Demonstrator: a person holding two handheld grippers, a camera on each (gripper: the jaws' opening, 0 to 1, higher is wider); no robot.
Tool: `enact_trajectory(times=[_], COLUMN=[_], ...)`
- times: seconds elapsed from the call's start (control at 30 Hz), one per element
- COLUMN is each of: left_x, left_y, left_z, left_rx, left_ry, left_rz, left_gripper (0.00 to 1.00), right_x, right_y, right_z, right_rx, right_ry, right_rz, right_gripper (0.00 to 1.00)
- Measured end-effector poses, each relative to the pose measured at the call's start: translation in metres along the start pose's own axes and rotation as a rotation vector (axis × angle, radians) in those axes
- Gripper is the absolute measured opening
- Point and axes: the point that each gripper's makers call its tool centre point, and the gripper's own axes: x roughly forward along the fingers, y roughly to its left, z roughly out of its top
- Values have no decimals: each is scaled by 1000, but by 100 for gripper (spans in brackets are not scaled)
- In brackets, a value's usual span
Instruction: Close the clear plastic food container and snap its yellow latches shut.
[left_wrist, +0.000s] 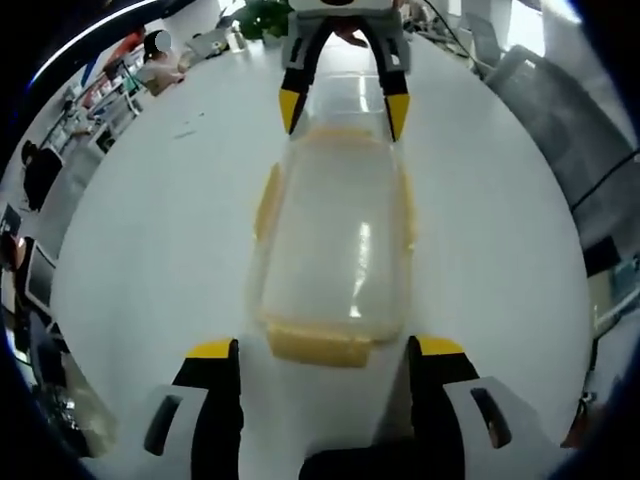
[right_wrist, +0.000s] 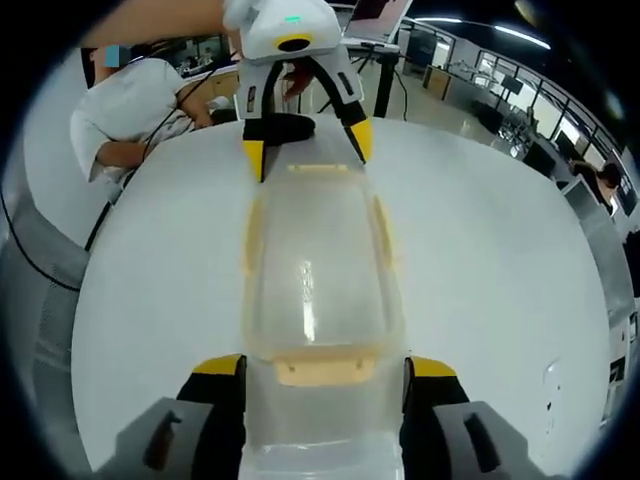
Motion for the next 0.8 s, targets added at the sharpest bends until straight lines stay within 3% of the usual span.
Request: enact_trajectory(times=[0.37, 0.8], left_x=[0, 0], left_y=[-6, -9], left_z=[-1, -1], left_rx=[4, 31], left_ry=[15, 23], left_rz=[-63, -88], left_gripper=[59, 54], right_x=[2, 5], right_y=[0, 2], right_z=[0, -1], right_rx=[-21, -63], right_ry=[17, 75], right_rz=[4, 7], right_gripper=[55, 42])
